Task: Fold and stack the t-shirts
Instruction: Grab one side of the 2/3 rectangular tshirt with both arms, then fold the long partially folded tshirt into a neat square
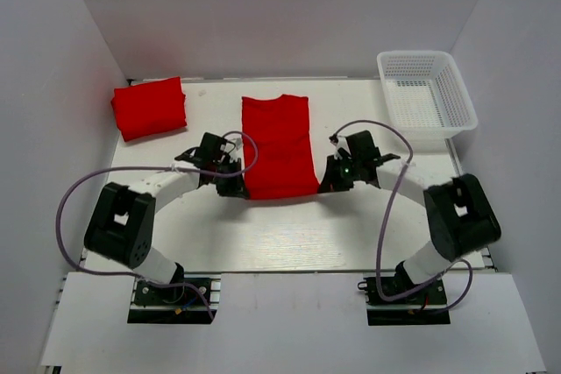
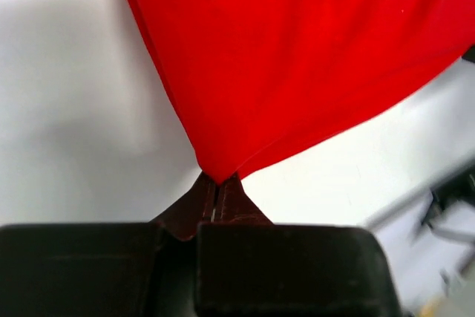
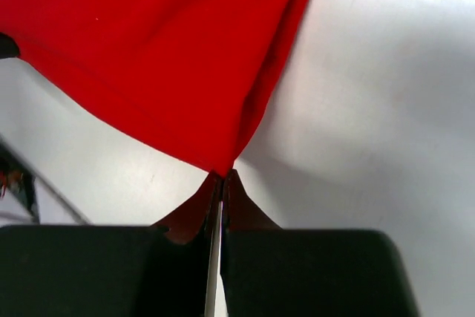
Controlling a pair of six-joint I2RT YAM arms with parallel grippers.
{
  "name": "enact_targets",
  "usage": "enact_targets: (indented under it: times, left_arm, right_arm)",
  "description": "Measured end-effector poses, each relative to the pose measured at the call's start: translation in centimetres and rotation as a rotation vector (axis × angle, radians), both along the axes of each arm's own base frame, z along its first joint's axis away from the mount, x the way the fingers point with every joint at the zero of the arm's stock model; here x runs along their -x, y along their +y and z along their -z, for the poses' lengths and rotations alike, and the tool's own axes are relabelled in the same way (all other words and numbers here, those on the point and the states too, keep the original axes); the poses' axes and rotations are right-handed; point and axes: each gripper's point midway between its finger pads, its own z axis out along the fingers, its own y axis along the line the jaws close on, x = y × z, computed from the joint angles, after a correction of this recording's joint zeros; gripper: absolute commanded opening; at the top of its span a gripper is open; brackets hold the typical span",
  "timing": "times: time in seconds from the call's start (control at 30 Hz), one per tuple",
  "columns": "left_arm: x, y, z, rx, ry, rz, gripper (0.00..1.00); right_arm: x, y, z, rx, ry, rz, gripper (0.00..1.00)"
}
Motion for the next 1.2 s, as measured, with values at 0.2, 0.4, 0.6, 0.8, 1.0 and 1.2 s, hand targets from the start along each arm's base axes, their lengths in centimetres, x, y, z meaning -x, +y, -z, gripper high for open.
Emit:
enact_targets:
  times: [0.2,0.4,0.6,0.8,1.0,1.2]
  left_arm:
    - [5.3,-0.6,-2.7,0.063,0.127,0.034,0.00]
    - [4.0,-1.4,-8.3,0.098,0.064,0.034,0.00]
    - [0.7,-1.7,-11.1,0.089,0.002,-0.007,0.00]
    - [-4.5,-1.1,-11.8,0.018,-0.038,-0.136,0.00]
    - [-8.8,-0.6,-12.1,-0.015,-0.066,-0.219,0.00]
    - [-13.3,-0.1,-10.8,-0.046,-0.057,-0.278,0.00]
  right_arm:
    - [5.1,-0.6,-2.5,-0.025,0.051,-0.046,0.00]
    - [5.8,-0.7,-5.7,-0.033,0.018,-0.052,0.00]
    - [2.2,0.2,-9.5,-0.045,-0.077,-0.026,0.00]
    - [-2.8,1.1,-11.6,-0.023,-0.154,0.024,0.00]
    - [-7.8,2.0,-12.6,-0.008,-0.200,0.043,0.00]
    - [-11.7,2.2,-12.6,-0.005,-0.215,0.056,0.00]
